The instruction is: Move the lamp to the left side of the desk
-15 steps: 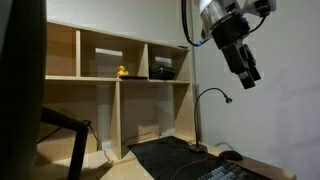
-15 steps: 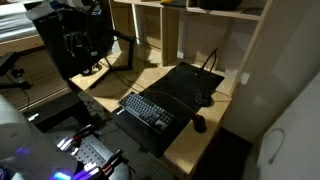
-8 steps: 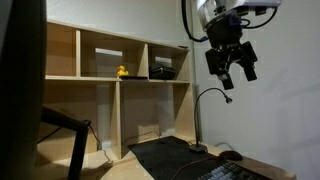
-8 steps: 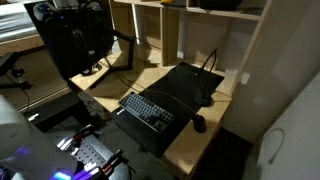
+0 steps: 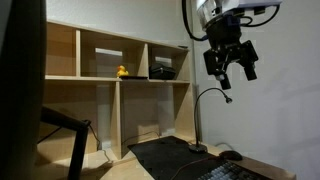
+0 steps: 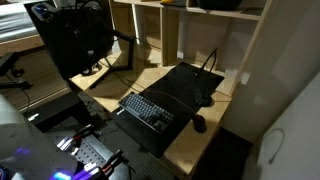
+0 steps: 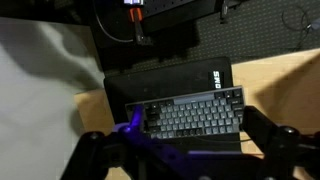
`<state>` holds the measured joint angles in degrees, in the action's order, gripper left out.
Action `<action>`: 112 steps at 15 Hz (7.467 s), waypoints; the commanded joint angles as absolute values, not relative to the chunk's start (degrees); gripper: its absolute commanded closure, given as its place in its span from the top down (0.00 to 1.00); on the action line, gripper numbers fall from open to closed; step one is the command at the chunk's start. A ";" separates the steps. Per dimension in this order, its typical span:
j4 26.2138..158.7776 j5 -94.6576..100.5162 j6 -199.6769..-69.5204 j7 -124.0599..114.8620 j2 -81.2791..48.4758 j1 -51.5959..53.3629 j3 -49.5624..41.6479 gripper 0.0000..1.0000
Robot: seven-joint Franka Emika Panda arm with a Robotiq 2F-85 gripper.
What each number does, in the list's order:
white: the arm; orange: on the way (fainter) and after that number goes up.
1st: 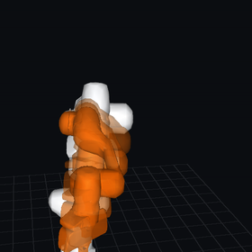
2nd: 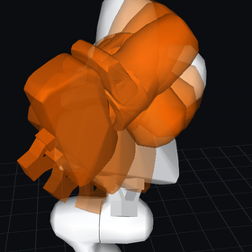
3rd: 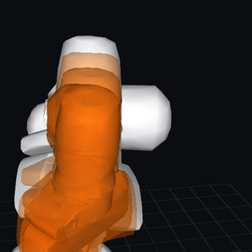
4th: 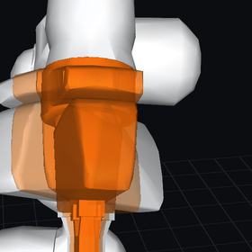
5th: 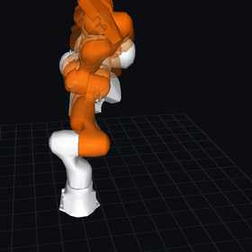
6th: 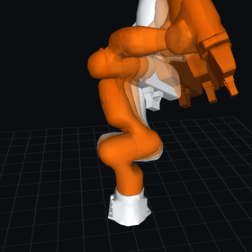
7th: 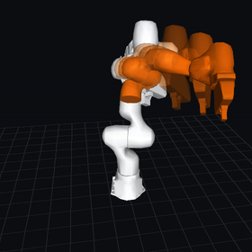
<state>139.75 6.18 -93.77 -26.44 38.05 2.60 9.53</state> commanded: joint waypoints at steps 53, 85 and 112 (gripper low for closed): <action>133.37 8.31 -117.31 -42.15 35.36 -5.36 2.29 1.00; 114.30 11.60 -130.80 -0.81 13.02 -8.62 -10.58 1.00; 103.54 -4.39 -142.41 30.58 -11.40 -15.58 -11.31 0.75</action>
